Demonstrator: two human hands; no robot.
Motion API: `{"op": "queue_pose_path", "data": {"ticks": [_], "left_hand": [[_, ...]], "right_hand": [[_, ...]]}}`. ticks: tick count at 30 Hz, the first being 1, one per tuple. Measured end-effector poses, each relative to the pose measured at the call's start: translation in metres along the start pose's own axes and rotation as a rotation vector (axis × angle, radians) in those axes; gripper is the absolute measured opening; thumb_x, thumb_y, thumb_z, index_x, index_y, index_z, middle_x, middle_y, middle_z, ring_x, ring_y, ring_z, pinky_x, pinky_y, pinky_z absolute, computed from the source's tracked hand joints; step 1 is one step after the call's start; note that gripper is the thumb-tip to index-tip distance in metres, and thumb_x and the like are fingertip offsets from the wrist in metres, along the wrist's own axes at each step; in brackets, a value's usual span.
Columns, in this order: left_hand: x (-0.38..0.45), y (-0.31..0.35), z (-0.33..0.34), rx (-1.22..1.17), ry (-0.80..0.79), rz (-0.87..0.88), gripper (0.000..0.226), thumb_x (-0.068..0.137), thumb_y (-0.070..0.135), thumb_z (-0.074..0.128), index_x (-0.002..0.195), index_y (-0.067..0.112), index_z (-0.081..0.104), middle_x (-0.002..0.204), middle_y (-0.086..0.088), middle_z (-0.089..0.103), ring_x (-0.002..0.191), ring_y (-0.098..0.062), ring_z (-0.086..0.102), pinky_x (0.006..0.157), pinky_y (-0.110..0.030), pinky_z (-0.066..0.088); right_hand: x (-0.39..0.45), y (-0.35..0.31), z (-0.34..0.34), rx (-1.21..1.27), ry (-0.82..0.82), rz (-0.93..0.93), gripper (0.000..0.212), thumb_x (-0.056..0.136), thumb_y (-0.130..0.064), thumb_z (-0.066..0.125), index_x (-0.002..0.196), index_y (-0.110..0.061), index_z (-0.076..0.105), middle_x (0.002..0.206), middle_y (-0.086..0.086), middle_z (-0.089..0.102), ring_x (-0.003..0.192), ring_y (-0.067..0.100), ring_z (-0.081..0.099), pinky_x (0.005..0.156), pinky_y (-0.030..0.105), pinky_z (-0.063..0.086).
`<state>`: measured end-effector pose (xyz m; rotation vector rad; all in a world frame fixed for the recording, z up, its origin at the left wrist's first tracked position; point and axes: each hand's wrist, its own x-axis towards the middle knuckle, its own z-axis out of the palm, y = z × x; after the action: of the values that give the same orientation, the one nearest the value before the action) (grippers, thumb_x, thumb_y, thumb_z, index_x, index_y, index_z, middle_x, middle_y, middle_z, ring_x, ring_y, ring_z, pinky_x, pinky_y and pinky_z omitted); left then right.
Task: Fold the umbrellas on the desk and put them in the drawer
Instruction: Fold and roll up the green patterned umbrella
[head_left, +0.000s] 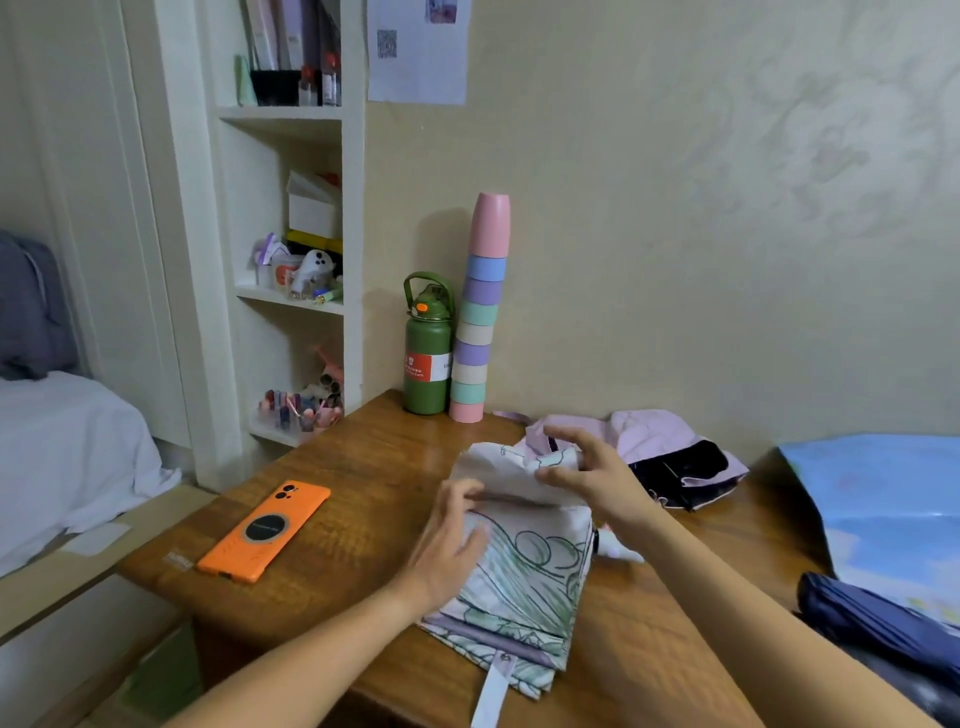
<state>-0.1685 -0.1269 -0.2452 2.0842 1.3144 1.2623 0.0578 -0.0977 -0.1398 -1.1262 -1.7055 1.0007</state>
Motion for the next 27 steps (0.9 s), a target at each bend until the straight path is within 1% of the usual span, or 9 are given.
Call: {"op": "queue_pose_path", "data": {"ticks": [2,4,8,12,15,18,21,25,27], "left_hand": [[0.006,0.008,-0.007,-0.095,0.252,-0.141,0.026,0.105,0.023,0.049,0.128,0.029,0.039,0.122,0.000,0.039,0.103,0.007,0.049,0.087,-0.022,0.042],[0.015,0.010,-0.016,-0.060,0.325,-0.246,0.015,0.105,0.024,0.049,0.119,0.027,0.054,0.114,0.003,0.041,0.099,0.002,0.049,0.084,-0.022,0.039],[0.028,0.009,-0.026,-0.089,0.142,-0.446,0.024,0.102,0.027,0.055,0.098,0.022,0.078,0.107,0.002,0.053,0.101,-0.014,0.055,0.081,-0.025,0.038],[0.028,0.016,-0.030,-0.143,-0.003,-0.497,0.019,0.089,0.044,0.067,0.088,0.031,0.081,0.110,0.006,0.068,0.101,-0.008,0.062,0.097,-0.033,0.049],[0.030,0.026,-0.029,-0.207,0.063,-0.636,0.022,0.098,0.022,0.059,0.079,0.013,0.065,0.081,-0.001,0.059,0.074,-0.020,0.054,0.074,-0.028,0.043],[0.032,0.031,-0.025,-0.262,0.178,-0.857,0.023,0.101,0.017,0.049,0.099,0.000,0.065,0.074,-0.009,0.055,0.057,-0.019,0.044,0.052,-0.025,0.035],[0.032,0.030,-0.026,-0.224,0.127,-0.923,0.027,0.098,0.011,0.055,0.117,-0.006,0.064,0.077,-0.011,0.060,0.050,-0.016,0.046,0.041,-0.019,0.033],[0.028,0.039,-0.030,-0.095,0.021,-0.959,0.027,0.095,0.006,0.065,0.119,-0.005,0.062,0.074,-0.011,0.062,0.050,-0.014,0.049,0.036,-0.018,0.034],[0.026,0.037,-0.031,-0.125,0.011,-0.934,0.034,0.089,0.010,0.076,0.118,0.000,0.062,0.088,-0.010,0.066,0.066,-0.016,0.059,0.047,-0.022,0.044]], "right_hand": [[-0.017,0.003,0.004,-0.009,-0.081,0.042,0.047,0.082,-0.025,0.086,0.125,-0.030,0.067,0.106,-0.001,0.071,0.097,0.015,0.069,0.091,0.027,0.055],[-0.030,0.010,0.010,-0.172,-0.112,0.077,0.032,0.083,-0.034,0.084,0.112,-0.031,0.071,0.085,-0.004,0.063,0.079,0.015,0.060,0.073,0.030,0.047],[-0.048,0.018,0.016,-0.441,-0.164,0.140,0.024,0.079,-0.033,0.085,0.098,-0.026,0.075,0.092,-0.010,0.063,0.089,0.011,0.060,0.077,0.031,0.049],[-0.058,0.020,0.021,-0.553,-0.155,0.153,0.026,0.079,-0.027,0.084,0.103,-0.025,0.072,0.092,-0.013,0.059,0.084,0.006,0.056,0.071,0.024,0.047],[-0.063,0.021,0.027,-0.531,-0.077,0.117,0.026,0.079,-0.029,0.083,0.101,-0.026,0.069,0.099,-0.011,0.065,0.092,0.009,0.061,0.075,0.025,0.050],[-0.068,0.021,0.031,-0.495,-0.096,0.068,0.010,0.085,-0.031,0.075,0.092,-0.024,0.073,0.088,-0.009,0.075,0.085,0.007,0.067,0.075,0.028,0.053],[-0.073,0.024,0.032,-0.541,-0.049,0.064,0.009,0.090,-0.024,0.066,0.095,-0.024,0.073,0.084,-0.006,0.073,0.074,0.006,0.063,0.067,0.022,0.050],[-0.074,0.029,0.027,-0.465,0.051,0.118,0.013,0.093,-0.025,0.064,0.105,-0.026,0.065,0.091,0.009,0.074,0.084,0.021,0.068,0.075,0.036,0.054],[-0.072,0.030,0.025,-0.440,0.050,0.133,0.014,0.094,-0.024,0.064,0.107,-0.024,0.064,0.088,0.009,0.073,0.078,0.020,0.067,0.072,0.036,0.054]]}}
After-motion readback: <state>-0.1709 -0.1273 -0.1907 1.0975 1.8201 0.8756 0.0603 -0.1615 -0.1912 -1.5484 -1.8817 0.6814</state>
